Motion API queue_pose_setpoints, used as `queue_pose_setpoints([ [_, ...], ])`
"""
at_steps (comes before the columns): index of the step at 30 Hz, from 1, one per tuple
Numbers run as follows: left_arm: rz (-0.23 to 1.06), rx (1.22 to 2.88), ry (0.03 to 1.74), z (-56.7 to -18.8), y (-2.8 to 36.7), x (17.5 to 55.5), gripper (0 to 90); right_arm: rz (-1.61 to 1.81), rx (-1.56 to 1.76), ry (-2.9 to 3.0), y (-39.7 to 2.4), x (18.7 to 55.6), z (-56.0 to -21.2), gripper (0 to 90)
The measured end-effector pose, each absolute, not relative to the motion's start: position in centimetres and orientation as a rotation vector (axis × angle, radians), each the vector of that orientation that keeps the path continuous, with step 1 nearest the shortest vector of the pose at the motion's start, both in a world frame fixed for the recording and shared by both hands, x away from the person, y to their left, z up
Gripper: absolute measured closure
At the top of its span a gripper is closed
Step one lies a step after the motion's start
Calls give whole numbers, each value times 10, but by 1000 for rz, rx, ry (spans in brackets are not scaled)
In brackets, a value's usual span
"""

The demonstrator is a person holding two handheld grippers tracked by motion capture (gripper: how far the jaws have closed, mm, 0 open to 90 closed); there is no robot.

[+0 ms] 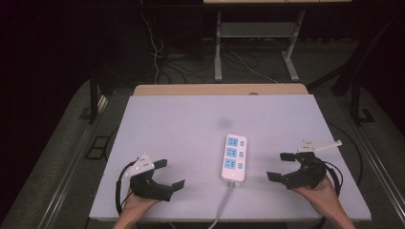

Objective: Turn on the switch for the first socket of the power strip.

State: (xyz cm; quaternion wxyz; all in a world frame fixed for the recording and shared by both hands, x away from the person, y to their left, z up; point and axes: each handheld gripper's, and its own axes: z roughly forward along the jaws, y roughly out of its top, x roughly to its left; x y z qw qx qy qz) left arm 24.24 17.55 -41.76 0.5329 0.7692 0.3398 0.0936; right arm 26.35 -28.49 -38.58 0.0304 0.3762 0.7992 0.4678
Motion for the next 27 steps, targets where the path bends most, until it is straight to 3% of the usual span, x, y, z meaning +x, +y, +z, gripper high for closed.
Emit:
queue_pose_setpoints([
  [27,222,1818,813,-418,177,242,0,1267,1054,2638,-249,298,-373,4],
])
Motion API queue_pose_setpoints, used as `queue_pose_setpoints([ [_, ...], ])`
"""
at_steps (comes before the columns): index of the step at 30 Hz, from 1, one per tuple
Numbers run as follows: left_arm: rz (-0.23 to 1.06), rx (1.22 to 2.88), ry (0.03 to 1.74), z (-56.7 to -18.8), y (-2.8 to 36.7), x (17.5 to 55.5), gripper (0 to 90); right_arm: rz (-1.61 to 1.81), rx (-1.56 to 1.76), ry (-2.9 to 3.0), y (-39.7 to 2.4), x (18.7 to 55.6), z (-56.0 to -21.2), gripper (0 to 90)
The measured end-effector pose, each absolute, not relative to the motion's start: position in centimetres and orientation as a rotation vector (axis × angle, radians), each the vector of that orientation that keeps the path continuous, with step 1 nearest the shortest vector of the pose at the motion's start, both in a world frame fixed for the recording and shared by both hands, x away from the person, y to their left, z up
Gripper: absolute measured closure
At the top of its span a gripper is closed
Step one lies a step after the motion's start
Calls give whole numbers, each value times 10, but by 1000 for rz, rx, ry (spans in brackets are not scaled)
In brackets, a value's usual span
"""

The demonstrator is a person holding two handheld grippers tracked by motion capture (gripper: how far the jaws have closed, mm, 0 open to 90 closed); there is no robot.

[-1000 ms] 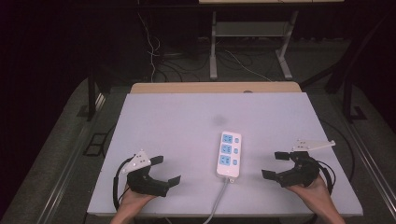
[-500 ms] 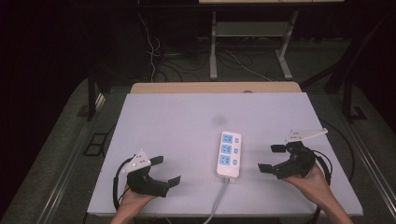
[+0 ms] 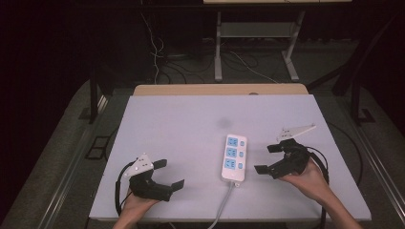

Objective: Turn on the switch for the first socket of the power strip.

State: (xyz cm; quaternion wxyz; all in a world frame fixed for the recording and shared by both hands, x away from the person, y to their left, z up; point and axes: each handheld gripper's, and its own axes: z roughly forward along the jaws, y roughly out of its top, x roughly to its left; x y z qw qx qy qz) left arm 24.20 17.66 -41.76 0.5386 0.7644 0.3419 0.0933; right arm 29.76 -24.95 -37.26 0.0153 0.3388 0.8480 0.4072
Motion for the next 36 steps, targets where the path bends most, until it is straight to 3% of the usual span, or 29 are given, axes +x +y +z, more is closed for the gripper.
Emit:
queue_pose_setpoints([
  [27,218,1814,818,-418,178,243,0,1175,943,2756,-203,318,-371,5],
  [31,218,1812,819,-418,178,242,0,1171,957,2761,-202,323,-370,65],
  [33,217,1810,819,-418,178,242,0,1173,953,2773,-202,325,-370,168],
  [36,218,1808,821,-418,178,243,0,1178,947,2787,-202,328,-372,233],
])
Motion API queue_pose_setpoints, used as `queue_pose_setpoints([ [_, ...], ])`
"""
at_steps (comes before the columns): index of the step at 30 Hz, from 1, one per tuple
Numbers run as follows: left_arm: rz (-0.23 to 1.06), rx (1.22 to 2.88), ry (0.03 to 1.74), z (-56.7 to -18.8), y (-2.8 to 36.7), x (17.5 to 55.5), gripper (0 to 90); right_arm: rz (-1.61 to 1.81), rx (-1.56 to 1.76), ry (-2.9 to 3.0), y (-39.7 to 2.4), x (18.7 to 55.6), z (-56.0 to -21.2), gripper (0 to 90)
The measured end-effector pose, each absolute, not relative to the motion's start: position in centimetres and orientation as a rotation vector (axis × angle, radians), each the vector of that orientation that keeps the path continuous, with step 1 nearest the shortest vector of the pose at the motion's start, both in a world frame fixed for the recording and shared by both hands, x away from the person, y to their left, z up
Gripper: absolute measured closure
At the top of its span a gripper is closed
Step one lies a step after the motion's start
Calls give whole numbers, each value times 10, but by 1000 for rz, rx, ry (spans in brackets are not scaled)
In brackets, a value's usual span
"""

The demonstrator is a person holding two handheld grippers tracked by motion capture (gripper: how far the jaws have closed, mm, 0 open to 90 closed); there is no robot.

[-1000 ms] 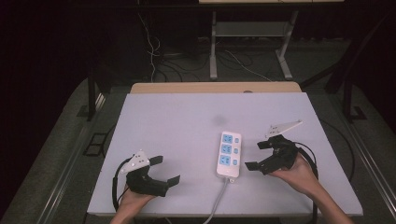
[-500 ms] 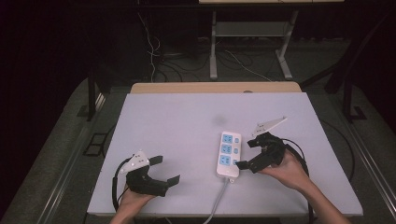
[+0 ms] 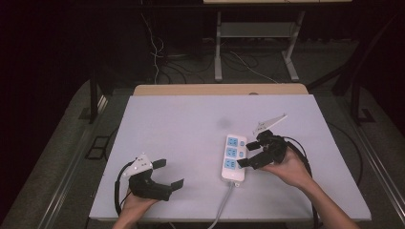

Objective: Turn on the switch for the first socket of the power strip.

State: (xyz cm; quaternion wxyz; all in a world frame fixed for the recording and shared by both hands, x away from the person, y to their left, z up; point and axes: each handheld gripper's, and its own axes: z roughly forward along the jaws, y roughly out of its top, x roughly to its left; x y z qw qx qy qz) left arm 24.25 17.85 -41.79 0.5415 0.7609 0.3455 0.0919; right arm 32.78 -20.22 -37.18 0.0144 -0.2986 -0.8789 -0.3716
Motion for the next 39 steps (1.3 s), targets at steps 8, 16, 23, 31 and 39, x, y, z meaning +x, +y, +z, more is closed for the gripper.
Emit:
queue_pose_setpoints([
  [8,228,1805,820,-418,179,243,0,-1133,-882,-2729,-202,333,-376,428],
  [16,231,1791,823,-417,181,243,0,-1068,-813,-2779,-200,333,-382,827],
  [23,232,1784,829,-417,182,243,0,-1046,-793,-2788,-197,336,-386,896],
  [31,239,1786,829,-417,182,243,0,-1011,-793,-2793,-194,340,-393,896],
  [39,242,1786,829,-418,182,243,0,-992,-807,-2791,-194,344,-400,896],
])
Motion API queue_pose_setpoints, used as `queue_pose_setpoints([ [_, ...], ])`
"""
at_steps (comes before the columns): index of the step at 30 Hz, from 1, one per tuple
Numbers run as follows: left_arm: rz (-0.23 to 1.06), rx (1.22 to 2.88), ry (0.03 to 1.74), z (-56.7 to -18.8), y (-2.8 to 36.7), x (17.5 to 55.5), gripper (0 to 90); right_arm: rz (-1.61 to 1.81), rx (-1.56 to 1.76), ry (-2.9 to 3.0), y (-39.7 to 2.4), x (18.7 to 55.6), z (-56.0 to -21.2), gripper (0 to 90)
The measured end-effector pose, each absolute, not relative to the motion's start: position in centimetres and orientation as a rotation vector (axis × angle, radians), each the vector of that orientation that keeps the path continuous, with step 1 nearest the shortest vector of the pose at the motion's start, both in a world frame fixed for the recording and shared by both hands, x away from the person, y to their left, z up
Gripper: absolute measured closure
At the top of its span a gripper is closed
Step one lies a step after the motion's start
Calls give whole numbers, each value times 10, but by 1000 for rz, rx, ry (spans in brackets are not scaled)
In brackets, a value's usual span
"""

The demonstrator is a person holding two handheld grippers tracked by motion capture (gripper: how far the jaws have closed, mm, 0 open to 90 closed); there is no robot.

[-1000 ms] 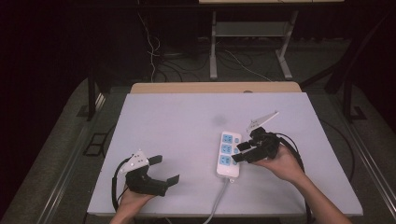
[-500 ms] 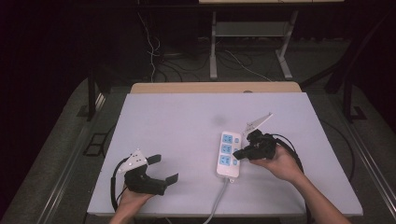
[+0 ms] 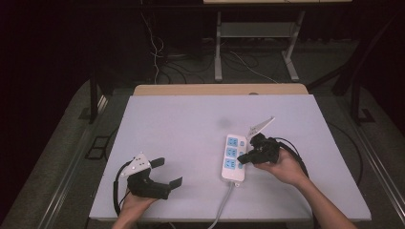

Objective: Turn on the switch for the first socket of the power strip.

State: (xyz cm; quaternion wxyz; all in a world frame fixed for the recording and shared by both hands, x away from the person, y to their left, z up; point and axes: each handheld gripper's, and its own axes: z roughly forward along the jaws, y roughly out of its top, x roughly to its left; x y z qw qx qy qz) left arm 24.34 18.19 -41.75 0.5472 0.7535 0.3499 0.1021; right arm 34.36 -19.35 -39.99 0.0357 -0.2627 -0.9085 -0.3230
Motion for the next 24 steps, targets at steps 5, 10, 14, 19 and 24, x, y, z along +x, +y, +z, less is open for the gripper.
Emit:
queue_pose_setpoints([
  [5,244,1786,830,-418,183,244,0,-982,-818,-2794,-193,344,-404,896],
  [10,246,1788,828,-418,183,244,0,-978,-816,-2779,-191,343,-409,896],
  [14,245,1785,831,-418,183,244,0,-985,-819,-2765,-191,344,-409,898],
  [19,252,1786,829,-417,184,244,0,-974,-831,-2780,-191,343,-410,899],
  [24,253,1791,826,-417,182,244,0,-1003,-836,-2753,-193,344,-413,900],
])
